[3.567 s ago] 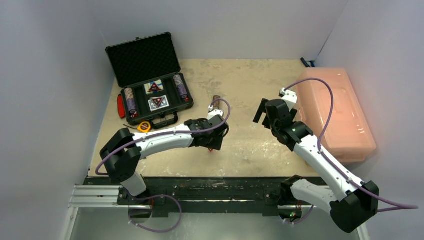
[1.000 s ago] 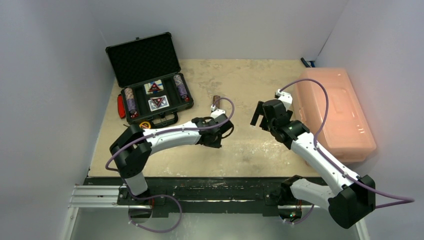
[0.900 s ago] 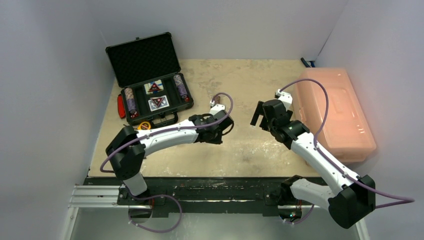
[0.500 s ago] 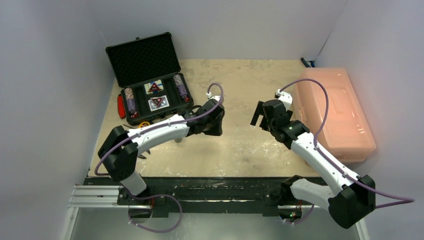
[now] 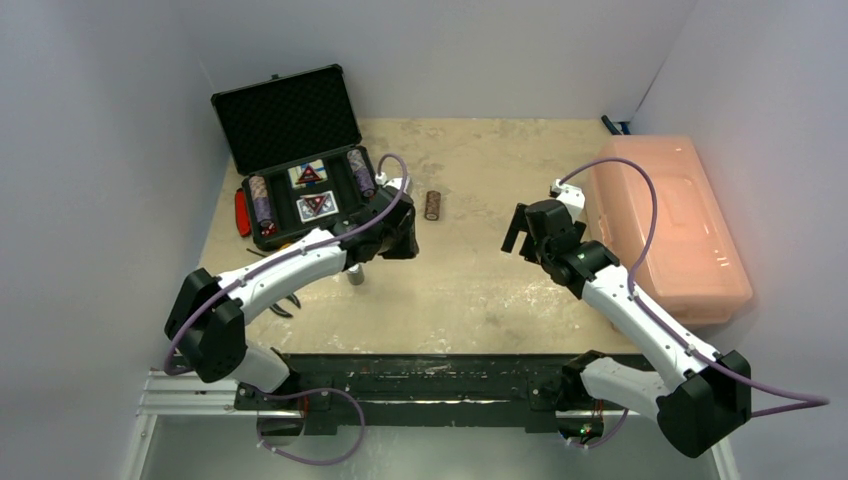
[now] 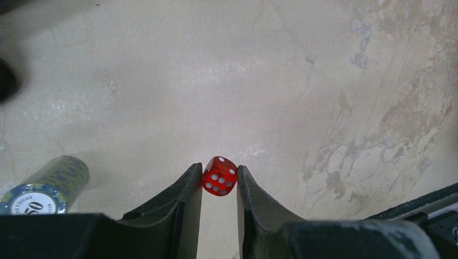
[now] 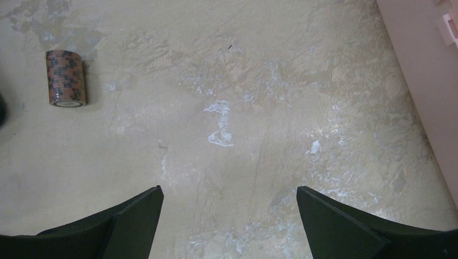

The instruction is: Pack up texas hold em set

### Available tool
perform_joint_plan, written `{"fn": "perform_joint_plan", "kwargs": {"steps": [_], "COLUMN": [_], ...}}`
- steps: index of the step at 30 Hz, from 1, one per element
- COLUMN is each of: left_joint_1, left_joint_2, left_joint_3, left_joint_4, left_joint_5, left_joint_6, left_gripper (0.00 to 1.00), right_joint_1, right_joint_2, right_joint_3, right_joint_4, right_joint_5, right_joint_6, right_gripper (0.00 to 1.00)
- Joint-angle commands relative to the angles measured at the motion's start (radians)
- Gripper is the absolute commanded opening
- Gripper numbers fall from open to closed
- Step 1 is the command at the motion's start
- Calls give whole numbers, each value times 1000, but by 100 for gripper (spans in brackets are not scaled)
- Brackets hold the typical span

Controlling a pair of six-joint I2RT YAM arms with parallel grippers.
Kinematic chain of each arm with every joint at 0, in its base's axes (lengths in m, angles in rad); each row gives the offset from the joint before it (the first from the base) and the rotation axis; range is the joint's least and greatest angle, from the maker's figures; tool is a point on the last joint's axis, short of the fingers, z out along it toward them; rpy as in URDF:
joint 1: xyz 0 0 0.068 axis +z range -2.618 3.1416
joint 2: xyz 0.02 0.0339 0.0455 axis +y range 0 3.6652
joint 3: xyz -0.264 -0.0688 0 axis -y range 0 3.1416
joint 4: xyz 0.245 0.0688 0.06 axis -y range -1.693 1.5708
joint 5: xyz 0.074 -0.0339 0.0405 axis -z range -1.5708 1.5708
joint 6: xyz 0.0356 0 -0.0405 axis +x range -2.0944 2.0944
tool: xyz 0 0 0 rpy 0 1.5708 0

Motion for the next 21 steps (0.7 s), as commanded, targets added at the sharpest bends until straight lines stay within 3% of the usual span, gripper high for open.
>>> {"fn": "perform_joint_plan", "kwargs": {"steps": [1, 21], "left_joint_1": [55, 216], "left_joint_2": [-20, 84], "left_joint_3": [49, 193], "left_joint_4": [-46, -93], "left_joint_5": [-43, -39], "left_joint_6": [18, 79], "left_gripper": [0, 0], "right_joint_1": [-2, -3], "right_joint_2": [-19, -27], "right_joint_3": [0, 4], "right_joint_4": [-1, -12], "right_joint_5": [-5, -10], "right_joint_6": [12, 9], "right_gripper": [99, 99]}}
